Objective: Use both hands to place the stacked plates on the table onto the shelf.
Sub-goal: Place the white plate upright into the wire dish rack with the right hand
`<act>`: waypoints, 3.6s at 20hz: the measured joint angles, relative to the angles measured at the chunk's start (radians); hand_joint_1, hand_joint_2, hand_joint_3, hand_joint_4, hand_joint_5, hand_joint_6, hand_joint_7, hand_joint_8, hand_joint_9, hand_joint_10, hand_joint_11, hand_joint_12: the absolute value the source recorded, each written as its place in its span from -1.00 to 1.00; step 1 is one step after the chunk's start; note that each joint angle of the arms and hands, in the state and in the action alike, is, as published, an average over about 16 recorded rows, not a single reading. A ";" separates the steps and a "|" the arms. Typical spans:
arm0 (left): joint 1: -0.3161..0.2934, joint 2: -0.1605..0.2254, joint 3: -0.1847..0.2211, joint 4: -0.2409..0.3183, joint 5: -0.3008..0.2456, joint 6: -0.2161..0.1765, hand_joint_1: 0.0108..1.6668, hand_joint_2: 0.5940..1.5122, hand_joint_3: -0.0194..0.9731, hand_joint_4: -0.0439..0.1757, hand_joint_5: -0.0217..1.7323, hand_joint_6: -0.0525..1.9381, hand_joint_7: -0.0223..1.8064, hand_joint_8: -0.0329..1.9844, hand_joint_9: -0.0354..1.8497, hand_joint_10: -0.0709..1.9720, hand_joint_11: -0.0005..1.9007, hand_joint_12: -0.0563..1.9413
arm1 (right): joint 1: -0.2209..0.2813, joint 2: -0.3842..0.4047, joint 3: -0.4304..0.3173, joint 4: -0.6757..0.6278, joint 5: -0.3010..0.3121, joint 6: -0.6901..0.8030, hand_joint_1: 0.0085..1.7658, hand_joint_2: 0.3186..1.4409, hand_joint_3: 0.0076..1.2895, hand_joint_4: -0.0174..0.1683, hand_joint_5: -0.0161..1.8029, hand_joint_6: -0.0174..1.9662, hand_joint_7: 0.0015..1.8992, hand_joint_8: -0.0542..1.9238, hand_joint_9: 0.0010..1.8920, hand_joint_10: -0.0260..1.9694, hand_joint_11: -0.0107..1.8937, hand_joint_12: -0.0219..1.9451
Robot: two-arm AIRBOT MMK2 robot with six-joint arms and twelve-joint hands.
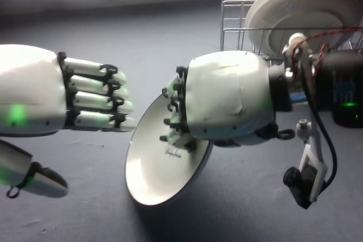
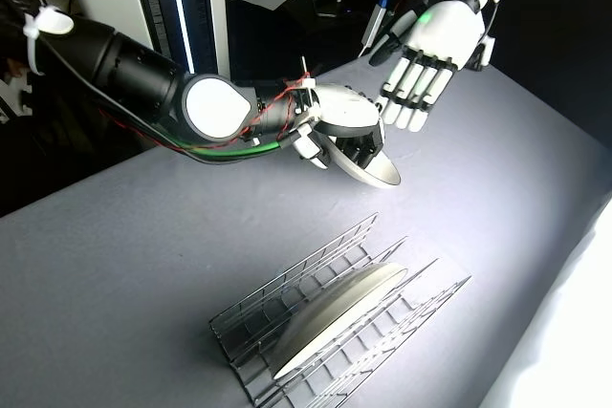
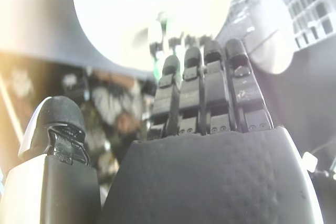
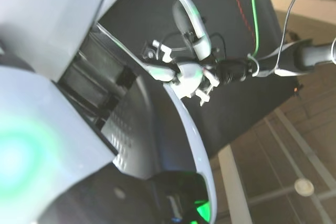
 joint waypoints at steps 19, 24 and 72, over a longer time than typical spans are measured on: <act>-0.019 0.055 -0.016 0.108 0.132 0.040 -1.00 0.27 -0.95 -0.57 -0.79 -0.94 -0.78 -0.97 -0.79 -0.91 -0.98 -0.61 | 0.053 0.137 -0.129 0.438 -0.014 0.003 0.54 0.20 -0.99 -0.86 0.11 -0.14 0.19 -0.22 0.03 0.05 -0.17 0.22; -0.025 0.044 0.008 0.065 0.137 0.015 -1.00 0.27 -0.95 -0.57 -0.78 -0.94 -0.77 -0.97 -0.79 -0.91 -0.98 -0.60 | 0.057 0.158 -0.138 0.573 -0.002 0.012 0.55 0.20 -0.99 -0.86 0.10 -0.14 0.19 -0.20 0.04 0.07 -0.17 0.22; -0.098 0.053 -0.014 -0.125 0.143 -0.015 -0.99 0.27 -0.95 -0.57 -0.80 -0.94 -0.79 -0.97 -0.79 -0.91 -0.98 -0.62 | 0.240 0.386 -0.196 1.399 -0.248 0.050 0.59 0.20 -0.99 -0.87 0.08 -0.14 0.19 -0.23 0.05 0.06 -0.17 0.20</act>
